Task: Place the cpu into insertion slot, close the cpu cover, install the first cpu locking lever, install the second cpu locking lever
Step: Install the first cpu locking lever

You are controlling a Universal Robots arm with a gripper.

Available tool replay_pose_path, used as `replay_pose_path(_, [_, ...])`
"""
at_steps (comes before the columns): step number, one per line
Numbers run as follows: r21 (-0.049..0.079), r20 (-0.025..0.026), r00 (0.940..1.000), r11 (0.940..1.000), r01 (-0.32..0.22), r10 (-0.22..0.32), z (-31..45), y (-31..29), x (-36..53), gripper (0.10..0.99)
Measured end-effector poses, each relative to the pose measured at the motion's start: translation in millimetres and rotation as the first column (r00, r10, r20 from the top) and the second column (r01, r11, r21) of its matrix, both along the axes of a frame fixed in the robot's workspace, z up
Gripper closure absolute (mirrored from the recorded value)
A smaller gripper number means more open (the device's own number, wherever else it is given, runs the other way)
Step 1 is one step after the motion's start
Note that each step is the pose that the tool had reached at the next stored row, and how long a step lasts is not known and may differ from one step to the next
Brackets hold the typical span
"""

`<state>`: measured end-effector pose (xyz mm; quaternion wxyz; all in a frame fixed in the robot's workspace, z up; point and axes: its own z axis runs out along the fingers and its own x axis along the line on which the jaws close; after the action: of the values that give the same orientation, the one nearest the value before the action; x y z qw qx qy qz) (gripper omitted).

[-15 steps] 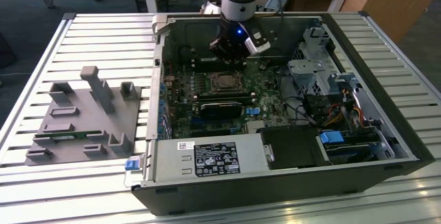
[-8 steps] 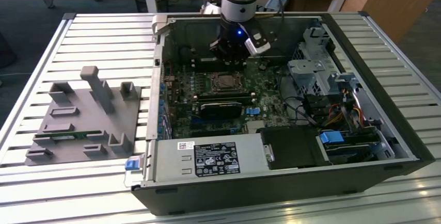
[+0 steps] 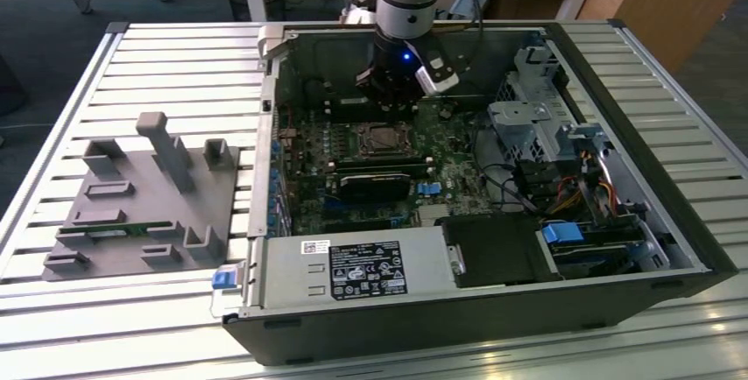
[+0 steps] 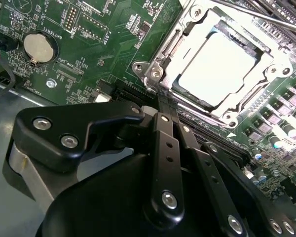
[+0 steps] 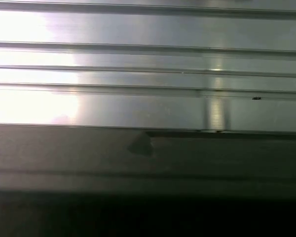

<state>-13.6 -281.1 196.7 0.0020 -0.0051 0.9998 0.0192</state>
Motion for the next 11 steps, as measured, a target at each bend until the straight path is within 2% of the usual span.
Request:
replay_pose_path(3, [0.001,0.0008,1.0000,1.0000,0.000,0.000,1.3,0.2,0.2,0.969])
replay_pose_path(8, [0.001,0.0003,1.0000,1.0000,0.000,0.000,12.8,0.1,0.1,0.969])
replay_pose_path(11, [0.001,0.0003,1.0000,1.0000,0.000,0.000,13.3,-0.7,0.1,0.969])
